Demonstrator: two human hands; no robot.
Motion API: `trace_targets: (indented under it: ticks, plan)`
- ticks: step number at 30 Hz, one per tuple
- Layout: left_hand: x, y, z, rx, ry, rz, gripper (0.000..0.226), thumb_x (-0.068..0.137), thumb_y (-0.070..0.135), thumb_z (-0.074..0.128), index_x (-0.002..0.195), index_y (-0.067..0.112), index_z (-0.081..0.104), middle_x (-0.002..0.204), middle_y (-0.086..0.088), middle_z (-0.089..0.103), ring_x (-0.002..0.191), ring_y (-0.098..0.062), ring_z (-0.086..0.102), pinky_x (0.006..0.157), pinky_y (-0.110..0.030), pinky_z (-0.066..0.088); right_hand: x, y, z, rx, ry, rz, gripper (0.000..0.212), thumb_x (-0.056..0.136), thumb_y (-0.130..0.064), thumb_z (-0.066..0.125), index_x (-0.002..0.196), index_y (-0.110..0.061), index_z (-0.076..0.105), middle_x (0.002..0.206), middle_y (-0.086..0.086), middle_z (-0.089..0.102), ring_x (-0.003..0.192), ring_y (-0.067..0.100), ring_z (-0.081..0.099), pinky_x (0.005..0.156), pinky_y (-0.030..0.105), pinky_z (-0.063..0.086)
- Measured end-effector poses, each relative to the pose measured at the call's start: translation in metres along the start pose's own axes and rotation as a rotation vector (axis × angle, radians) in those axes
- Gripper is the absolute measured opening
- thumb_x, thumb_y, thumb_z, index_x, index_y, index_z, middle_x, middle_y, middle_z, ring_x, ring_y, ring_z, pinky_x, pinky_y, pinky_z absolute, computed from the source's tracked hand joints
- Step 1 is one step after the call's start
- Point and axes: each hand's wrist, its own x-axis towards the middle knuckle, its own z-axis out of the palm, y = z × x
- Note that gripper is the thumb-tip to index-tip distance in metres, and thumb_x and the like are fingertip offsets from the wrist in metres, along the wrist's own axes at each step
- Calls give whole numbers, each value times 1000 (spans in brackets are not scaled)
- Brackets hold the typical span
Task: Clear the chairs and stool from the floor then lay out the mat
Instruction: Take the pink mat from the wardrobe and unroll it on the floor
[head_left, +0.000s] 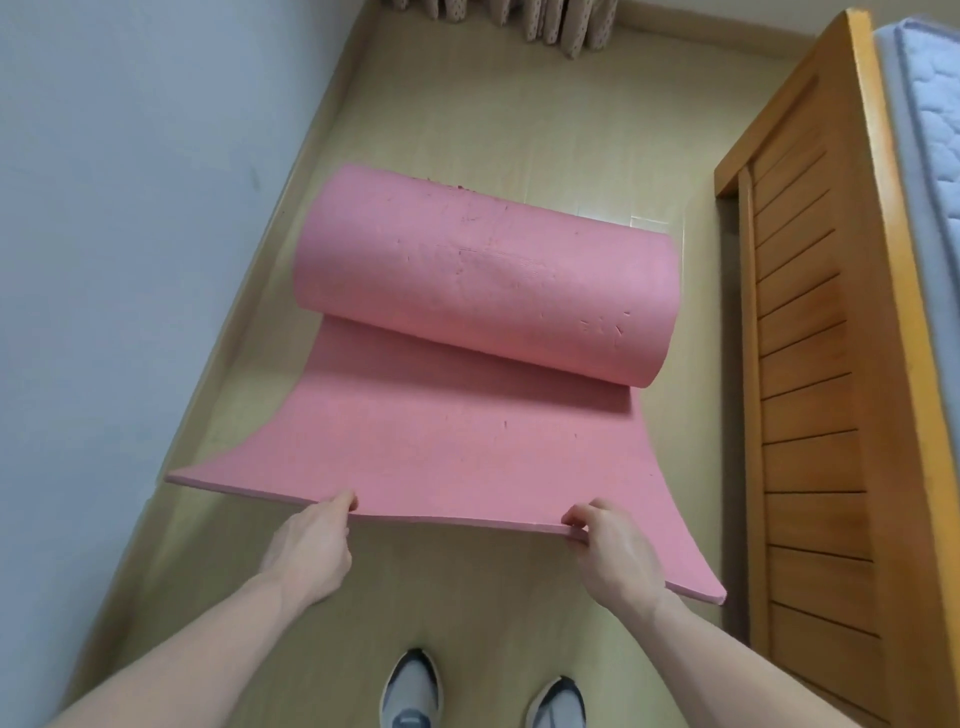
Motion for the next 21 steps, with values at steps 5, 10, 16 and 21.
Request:
trace_targets:
  ticks: [5, 10, 16, 21]
  plan:
    - [-25, -11, 29, -9, -183, 18, 58, 88, 3, 43, 139, 30, 40, 143, 4, 54, 122, -25, 58, 100, -37, 47, -13, 12, 44, -9, -54, 77, 37, 94, -6, 50, 115, -25, 73, 107, -4, 59, 106, 23, 60, 80, 33, 50]
    - [-36, -11, 44, -31, -338, -6, 67, 87, 4, 43, 150, 24, 29, 152, 0, 46, 132, -24, 53, 109, -38, 43, -27, 18, 58, -12, -79, 99, 36, 99, -8, 48, 122, -23, 72, 109, -2, 62, 106, 23, 62, 87, 33, 51]
    - [-41, -3, 35, 22, -382, 10, 66, 86, 6, 46, 150, 23, 40, 158, 3, 39, 143, -17, 39, 118, -30, 33, -31, 4, 35, -34, -87, -9, 45, 91, 3, 46, 114, -24, 74, 105, -7, 62, 98, 19, 62, 84, 32, 52]
    - [-40, 4, 27, 239, -351, 124, 64, 83, 6, 45, 142, 27, 53, 169, 0, -2, 156, -21, 0, 127, -42, 10, -29, 8, 21, 5, -76, -106, 47, 89, 3, 52, 117, -28, 73, 107, -14, 62, 99, 14, 62, 81, 24, 47]
